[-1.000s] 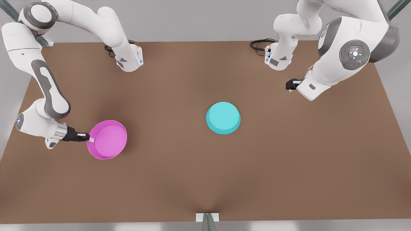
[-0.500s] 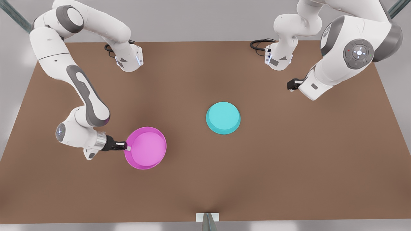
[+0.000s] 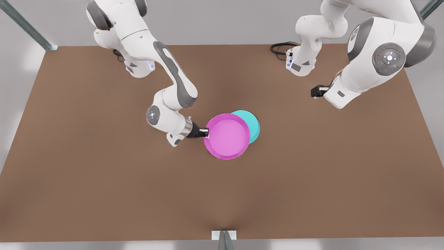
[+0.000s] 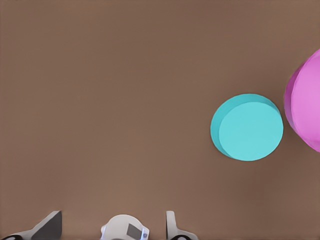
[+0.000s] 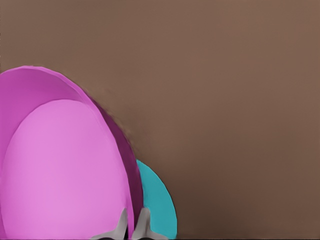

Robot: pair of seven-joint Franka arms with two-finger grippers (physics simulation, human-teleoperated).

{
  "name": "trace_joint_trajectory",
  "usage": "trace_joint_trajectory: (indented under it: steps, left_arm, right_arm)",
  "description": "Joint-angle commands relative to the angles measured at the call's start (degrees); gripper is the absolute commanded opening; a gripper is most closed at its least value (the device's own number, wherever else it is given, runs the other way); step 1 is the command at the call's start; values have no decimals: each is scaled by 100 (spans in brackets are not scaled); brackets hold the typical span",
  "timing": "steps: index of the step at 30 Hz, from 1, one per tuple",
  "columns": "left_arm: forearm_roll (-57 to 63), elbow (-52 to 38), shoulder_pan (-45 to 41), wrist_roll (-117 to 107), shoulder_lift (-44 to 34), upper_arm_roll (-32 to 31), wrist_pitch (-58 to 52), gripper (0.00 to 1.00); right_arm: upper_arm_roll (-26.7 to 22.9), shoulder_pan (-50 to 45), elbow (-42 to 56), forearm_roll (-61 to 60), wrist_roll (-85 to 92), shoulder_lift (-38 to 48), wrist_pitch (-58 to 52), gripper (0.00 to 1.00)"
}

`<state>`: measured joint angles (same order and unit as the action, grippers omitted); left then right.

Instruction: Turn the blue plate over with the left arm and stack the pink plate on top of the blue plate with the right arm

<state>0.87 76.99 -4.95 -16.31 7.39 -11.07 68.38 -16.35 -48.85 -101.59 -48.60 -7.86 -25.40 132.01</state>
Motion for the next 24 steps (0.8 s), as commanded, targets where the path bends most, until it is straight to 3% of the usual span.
trace_joint_trajectory:
  steps: [1, 6, 18, 19, 20, 24]
  left_arm:
    - [10, 0, 3, -4, 0, -1, 0, 100]
    - [10, 0, -6, -13, 0, -1, 0, 100]
    - [19, 0, -15, -4, 0, -1, 0, 100]
    - [19, 0, -15, -4, 0, -1, 0, 100]
    - [27, 0, -15, -4, 0, -1, 0, 100]
    - [27, 0, -15, -13, 0, -1, 0, 100]
  right_arm:
    - [-122, -150, -1, -9, -49, -8, -9, 21]
    - [-1291, -1786, 52, -528, -541, -368, -9, 21]
    - [-1836, -2428, 553, -1204, -532, -1502, 9, 21]
    - [-1836, -2436, 596, -1204, -506, -1555, 18, 34]
    - [-1836, -2489, 614, -1204, -506, -1582, 61, 100]
    - [-1872, -2603, 614, -1213, -550, -1538, 79, 100]
